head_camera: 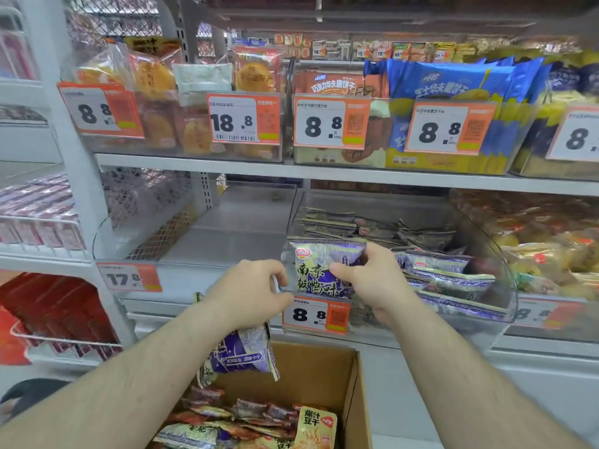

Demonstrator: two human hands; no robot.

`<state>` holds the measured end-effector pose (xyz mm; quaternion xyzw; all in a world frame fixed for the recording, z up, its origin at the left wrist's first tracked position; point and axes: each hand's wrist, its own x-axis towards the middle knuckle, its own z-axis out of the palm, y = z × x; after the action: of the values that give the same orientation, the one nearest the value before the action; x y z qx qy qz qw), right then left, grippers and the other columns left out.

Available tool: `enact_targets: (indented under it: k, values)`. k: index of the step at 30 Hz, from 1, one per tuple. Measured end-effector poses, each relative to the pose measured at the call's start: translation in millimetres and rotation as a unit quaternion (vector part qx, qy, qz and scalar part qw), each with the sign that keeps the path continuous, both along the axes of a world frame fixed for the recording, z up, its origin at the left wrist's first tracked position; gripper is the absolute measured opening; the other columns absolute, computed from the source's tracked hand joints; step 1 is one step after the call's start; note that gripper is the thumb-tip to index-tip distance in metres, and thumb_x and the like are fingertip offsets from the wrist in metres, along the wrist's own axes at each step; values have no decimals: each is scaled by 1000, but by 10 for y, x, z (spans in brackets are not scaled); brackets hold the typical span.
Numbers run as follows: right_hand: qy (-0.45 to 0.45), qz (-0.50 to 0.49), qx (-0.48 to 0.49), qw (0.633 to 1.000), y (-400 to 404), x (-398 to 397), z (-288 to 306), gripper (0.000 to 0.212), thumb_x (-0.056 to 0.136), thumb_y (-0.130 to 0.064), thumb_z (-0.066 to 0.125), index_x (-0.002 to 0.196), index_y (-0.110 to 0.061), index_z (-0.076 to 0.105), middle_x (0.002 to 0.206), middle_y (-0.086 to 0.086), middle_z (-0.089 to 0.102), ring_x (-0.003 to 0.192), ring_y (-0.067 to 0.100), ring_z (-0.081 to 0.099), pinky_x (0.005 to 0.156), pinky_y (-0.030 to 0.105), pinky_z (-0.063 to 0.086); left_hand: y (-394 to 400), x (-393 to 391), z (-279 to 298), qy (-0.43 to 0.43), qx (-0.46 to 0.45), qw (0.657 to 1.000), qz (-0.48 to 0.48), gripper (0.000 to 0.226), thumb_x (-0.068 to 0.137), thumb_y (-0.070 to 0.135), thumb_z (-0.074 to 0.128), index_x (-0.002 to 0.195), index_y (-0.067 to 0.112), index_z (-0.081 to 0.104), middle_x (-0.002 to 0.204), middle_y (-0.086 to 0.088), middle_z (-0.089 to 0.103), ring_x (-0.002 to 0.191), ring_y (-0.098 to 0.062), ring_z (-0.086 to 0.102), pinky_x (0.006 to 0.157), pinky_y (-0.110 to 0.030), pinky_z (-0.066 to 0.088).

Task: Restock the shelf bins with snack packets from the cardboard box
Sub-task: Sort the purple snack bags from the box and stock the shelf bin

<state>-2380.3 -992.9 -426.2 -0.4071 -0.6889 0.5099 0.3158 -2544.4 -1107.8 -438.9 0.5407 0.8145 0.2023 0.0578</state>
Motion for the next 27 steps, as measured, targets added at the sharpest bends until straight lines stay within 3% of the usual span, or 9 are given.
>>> enact_targets:
  k: [3,6,8,10,12,13,16,20,27]
  values:
    - [-83,-22,36,996,4,-26,-22,27,78,-14,82,82,-13,55,81,11,64,86,31,70,71,47,54,-16,-11,30,22,55,998,-2,20,85,45,66,94,34,51,83,16,57,86,-10,57,76,-30,49]
    - [-161,-7,41,986,-14,-33,18,66,78,-25,83,135,-14,53,98,3,64,90,22,63,74,36,49,16,9,89,87,83,993,-6,32,88,48,60,115,36,49,105,16,54,100,-14,59,86,-33,48]
    - [-215,1,57,975,0,-40,55,81,78,-32,83,146,-14,43,128,4,61,111,24,59,88,34,48,56,48,125,134,66,989,-20,49,89,55,56,132,36,44,126,12,49,104,-18,61,88,-33,48]
    - [-275,24,81,958,-1,-64,104,66,78,-38,81,134,-15,55,132,4,59,117,25,57,85,31,47,101,99,153,173,47,983,-36,62,91,58,54,145,37,34,140,12,41,106,-21,62,88,-32,47]
    - [-326,52,128,935,11,-71,142,26,80,-41,78,84,-20,62,87,0,61,83,22,59,59,27,39,155,136,162,187,16,981,-55,70,91,57,54,152,39,23,148,12,36,114,-24,59,92,-33,46]
    - [-340,77,128,928,51,-65,127,34,80,-38,77,68,-18,52,70,0,52,66,20,51,52,28,32,178,146,159,184,-7,981,-62,73,91,56,55,153,40,20,149,11,36,118,-25,57,94,-34,46]
    - [-342,126,107,925,61,0,297,7,78,-14,70,82,-9,67,62,2,52,54,20,46,52,26,35,179,171,129,179,-51,980,-73,66,92,53,56,150,41,28,146,10,42,119,-28,55,97,-38,47]
    - [-236,24,171,956,374,-94,489,23,77,-8,59,79,-27,73,89,-7,72,89,16,66,82,29,52,147,185,116,203,-76,973,-82,58,94,49,55,147,37,35,144,6,43,115,-30,57,92,-40,51]
    - [-540,201,295,762,632,-516,421,18,91,-33,59,100,-26,72,104,-5,70,101,21,58,96,44,30,244,280,139,193,-78,970,-124,76,91,31,57,153,42,14,149,7,40,115,-30,58,86,-38,50]
